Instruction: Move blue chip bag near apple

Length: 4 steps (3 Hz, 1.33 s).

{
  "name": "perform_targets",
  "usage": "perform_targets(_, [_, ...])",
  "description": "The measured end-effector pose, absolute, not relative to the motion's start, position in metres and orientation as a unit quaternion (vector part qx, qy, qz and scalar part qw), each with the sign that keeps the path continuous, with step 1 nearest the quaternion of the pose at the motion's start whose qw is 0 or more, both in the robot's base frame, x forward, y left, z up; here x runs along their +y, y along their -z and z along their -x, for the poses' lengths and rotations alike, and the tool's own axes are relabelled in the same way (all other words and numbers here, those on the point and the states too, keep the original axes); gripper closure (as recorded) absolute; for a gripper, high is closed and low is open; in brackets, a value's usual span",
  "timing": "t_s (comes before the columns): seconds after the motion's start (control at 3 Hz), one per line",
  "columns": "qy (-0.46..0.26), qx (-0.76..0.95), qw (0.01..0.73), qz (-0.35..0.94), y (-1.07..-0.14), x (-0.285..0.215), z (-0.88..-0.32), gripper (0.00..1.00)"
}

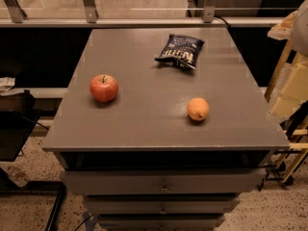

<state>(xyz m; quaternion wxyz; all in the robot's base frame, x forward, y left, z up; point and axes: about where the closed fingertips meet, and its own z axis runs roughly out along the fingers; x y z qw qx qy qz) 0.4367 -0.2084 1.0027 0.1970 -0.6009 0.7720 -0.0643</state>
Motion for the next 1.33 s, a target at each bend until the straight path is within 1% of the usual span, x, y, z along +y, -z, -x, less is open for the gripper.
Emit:
perform_targets(0.33, [0.065, 0.772, 0.197, 0.601, -1.003, -0.208, -0.437, 0.00])
perform_targets(0.67, [0.087, 0.750, 0.196, 0.626, -1.002, -0.208, -0.475, 0.00])
perform_targets(1.0, [0.103, 0.725, 0.207, 0.649, -0.989, -0.193, -0.538, 0.00])
perform_targets(1.33, [0.102, 0.725, 0.207, 0.649, -0.989, -0.193, -0.538, 0.00])
